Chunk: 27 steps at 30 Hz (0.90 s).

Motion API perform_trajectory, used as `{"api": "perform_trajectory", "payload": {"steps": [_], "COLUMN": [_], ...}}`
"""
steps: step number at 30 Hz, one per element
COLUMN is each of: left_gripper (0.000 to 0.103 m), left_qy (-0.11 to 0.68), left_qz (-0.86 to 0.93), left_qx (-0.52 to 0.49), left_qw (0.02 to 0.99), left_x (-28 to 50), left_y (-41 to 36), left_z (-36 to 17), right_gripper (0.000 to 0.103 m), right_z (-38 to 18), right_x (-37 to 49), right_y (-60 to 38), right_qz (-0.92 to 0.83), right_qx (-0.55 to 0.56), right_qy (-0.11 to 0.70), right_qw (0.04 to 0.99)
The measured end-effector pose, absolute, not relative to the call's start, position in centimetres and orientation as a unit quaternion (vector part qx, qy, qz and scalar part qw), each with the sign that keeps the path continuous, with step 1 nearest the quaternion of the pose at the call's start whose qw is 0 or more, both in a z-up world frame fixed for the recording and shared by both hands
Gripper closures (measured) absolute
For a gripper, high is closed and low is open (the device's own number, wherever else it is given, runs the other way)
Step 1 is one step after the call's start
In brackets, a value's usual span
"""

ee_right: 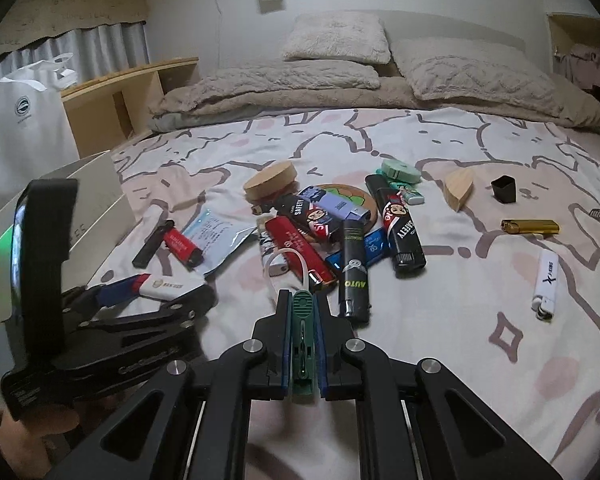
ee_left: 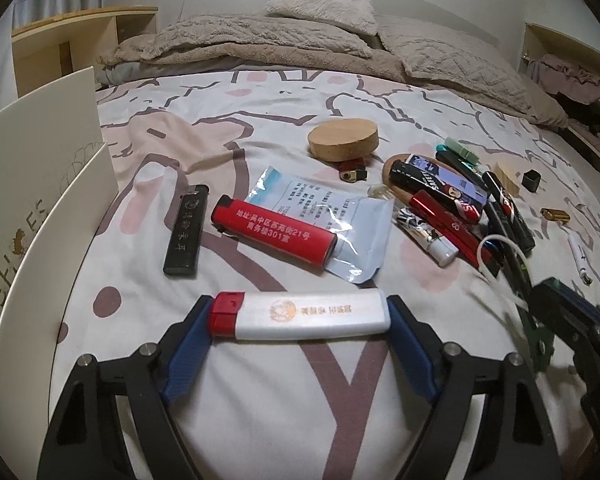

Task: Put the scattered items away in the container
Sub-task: 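Carry the white lighter and green lighter over the white box with both grippers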

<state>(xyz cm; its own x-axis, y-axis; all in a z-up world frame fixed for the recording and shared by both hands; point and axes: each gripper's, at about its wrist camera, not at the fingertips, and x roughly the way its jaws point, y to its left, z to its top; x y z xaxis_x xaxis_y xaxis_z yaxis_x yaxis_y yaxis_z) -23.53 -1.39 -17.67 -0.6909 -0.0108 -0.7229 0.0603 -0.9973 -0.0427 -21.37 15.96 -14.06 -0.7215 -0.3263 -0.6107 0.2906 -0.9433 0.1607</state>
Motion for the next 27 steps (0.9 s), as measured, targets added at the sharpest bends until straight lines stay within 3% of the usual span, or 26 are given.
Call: {"api": "perform_trajectory", "payload": {"steps": [15, 27], "left_gripper": [0.019, 0.019], "left_qy": [0.061, 0.03], "left_qz": [-0.926, -0.935], "left_qx": [0.373, 0.354], "left_qw": [0.006, -0.021], "left_x": [-21.6, -17.6], "left_y": [-2.0, 0.3], "left_z": [-15.5, -11.8], "right_gripper": [0.093, 0.093], "right_z": [-12.3, -10.6], "right_x": [-17.3, -15.2], "right_y": [15.6, 17.3], "right_qz": [-0.937, -0.935], "right_qx": [0.31, 0.314], "right_qy": [-0.004, -0.034], "right_qw": [0.163, 0.16]}}
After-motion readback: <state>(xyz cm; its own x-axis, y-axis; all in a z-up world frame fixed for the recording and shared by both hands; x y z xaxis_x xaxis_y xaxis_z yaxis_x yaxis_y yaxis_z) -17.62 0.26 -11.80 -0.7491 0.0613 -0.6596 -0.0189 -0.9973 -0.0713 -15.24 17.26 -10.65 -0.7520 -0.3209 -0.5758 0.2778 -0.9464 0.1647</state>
